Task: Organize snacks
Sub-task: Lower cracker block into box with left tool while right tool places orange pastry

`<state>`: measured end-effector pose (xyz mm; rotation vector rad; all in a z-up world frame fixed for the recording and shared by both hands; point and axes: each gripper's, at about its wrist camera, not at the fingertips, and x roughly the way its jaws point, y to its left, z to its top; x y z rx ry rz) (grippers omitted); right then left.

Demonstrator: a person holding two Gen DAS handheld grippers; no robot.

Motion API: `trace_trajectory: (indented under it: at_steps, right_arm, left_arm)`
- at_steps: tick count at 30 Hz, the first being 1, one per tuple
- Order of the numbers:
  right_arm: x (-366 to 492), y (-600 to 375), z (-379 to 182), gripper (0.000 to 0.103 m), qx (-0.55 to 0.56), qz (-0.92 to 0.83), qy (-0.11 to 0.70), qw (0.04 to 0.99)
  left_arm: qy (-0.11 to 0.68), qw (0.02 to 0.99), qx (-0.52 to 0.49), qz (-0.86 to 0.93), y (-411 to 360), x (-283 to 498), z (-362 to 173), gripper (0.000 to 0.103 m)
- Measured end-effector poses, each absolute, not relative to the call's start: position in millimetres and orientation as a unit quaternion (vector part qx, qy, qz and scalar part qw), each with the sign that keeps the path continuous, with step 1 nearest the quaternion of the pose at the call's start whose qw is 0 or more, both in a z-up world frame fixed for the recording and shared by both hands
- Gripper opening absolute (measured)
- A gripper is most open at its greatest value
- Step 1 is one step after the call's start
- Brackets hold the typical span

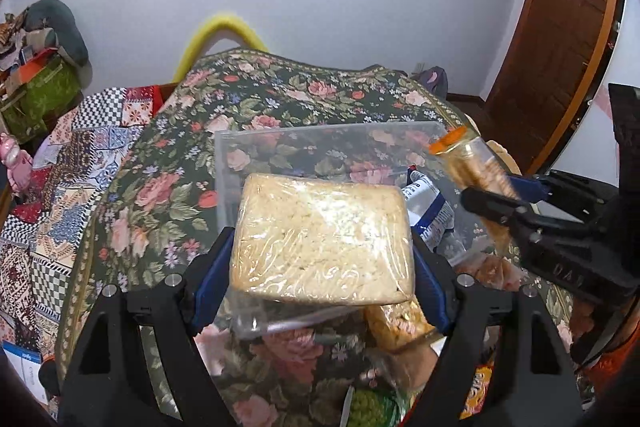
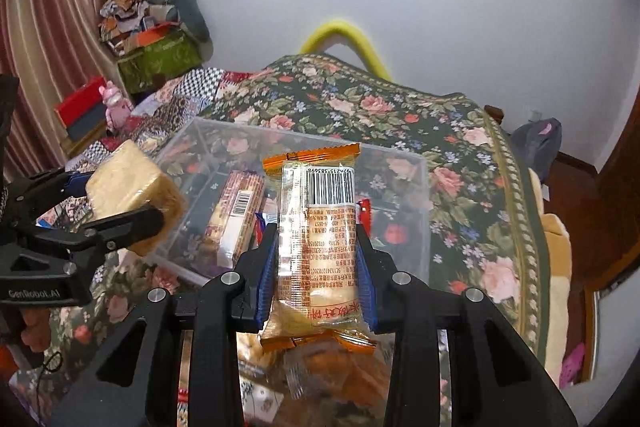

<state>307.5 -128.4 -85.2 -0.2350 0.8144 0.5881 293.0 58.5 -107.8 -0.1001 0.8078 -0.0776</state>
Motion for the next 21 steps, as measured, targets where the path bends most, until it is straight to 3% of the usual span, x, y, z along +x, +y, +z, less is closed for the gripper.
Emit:
trace_trajectory:
  at_steps: [21]
  right_arm:
    - [320.9,-105.9,-107.3,0.035,-0.135,0.307,0.432,0.837]
  left_arm:
    - [0.423,0.903,-0.056,-0.053,53.6,318.2,-133.2,0.082]
